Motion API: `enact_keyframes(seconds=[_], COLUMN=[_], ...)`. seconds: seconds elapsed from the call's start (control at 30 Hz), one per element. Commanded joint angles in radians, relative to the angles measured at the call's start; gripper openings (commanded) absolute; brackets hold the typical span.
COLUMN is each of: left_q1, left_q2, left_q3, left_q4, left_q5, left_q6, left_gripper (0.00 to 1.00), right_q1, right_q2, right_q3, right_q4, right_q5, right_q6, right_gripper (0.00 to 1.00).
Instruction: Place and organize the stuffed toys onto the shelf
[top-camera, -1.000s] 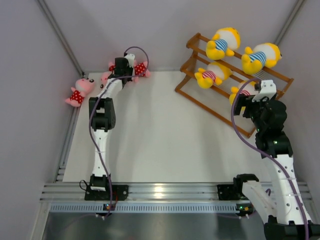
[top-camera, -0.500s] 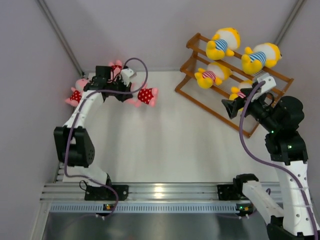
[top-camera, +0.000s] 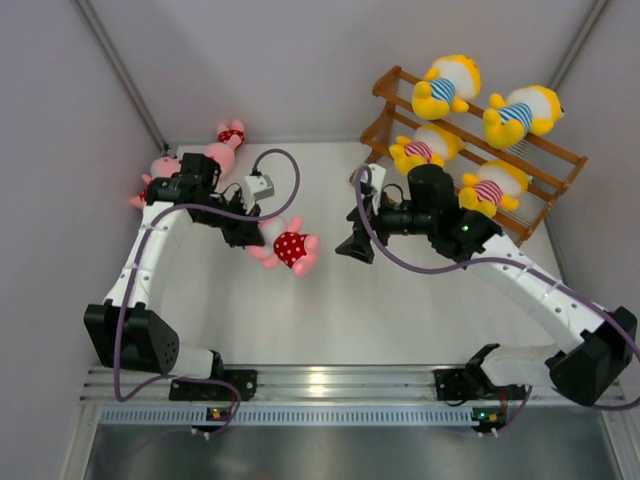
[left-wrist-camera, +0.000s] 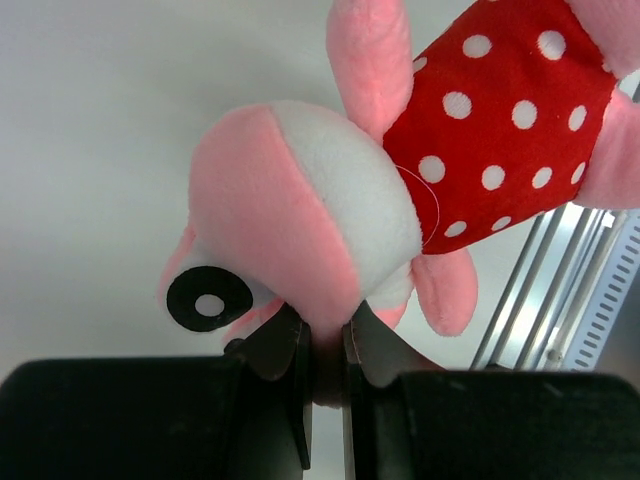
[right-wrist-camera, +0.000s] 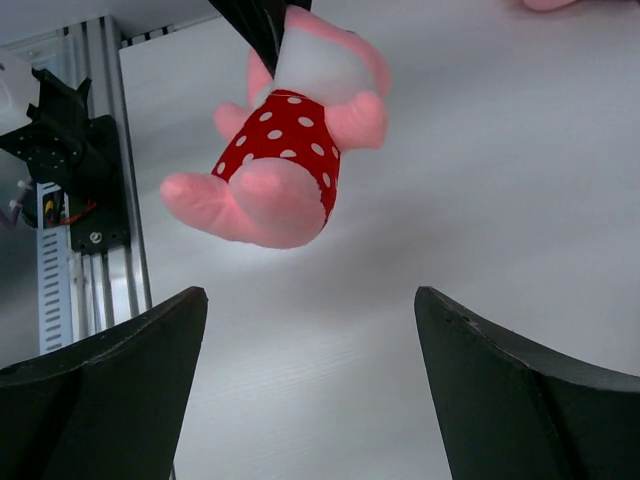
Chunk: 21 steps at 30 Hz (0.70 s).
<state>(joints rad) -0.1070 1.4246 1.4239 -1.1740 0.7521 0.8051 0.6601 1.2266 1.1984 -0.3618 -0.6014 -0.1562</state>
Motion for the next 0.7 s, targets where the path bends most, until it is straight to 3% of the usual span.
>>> enact_keyframes(seconds=[0.0, 0.33, 0.47, 0.5, 0.53, 0.67], left_q1=[-0.013, -0.02, -0.022, -0.022, -0.022, -0.022], left_q2=[-0.044, -0.038, -0.032, -0.027, -0.026, -0.015], left_q3=[-0.014, -0.006, -0.005, -0.005, -0.008, -0.01], left_q4=[-0.084, -0.09, -0.092, -0.09, -0.09, -0.09], left_q5=[0.044, 0.061, 0.064, 0.062, 0.059, 0.023], left_q6=[0.039, 0.036, 0.04, 0.04, 0.042, 0.04], left_gripper=[0.0, 0.0, 0.0, 0.0, 0.0, 0.0], right_q1=[0.048, 0.137, 0.174, 0.182, 0.194, 0.2], right_q2=[0.042, 0.206, 0.255, 0.263, 0.264, 0.243], right_q3=[0.013, 0.044, 0.056, 0.058, 0.055, 0.001], right_q4=[0.161, 0.218, 0.221, 0.224, 0.234, 0.345], right_q5=[-0.061, -0.1, -0.097, -0.087, -0.063, -0.008], right_q6=[-0.002, 0.009, 0.021, 0.033, 0.043, 0.104], right_gripper=[0.86, 0.85, 0.79, 0.74, 0.58, 0.23])
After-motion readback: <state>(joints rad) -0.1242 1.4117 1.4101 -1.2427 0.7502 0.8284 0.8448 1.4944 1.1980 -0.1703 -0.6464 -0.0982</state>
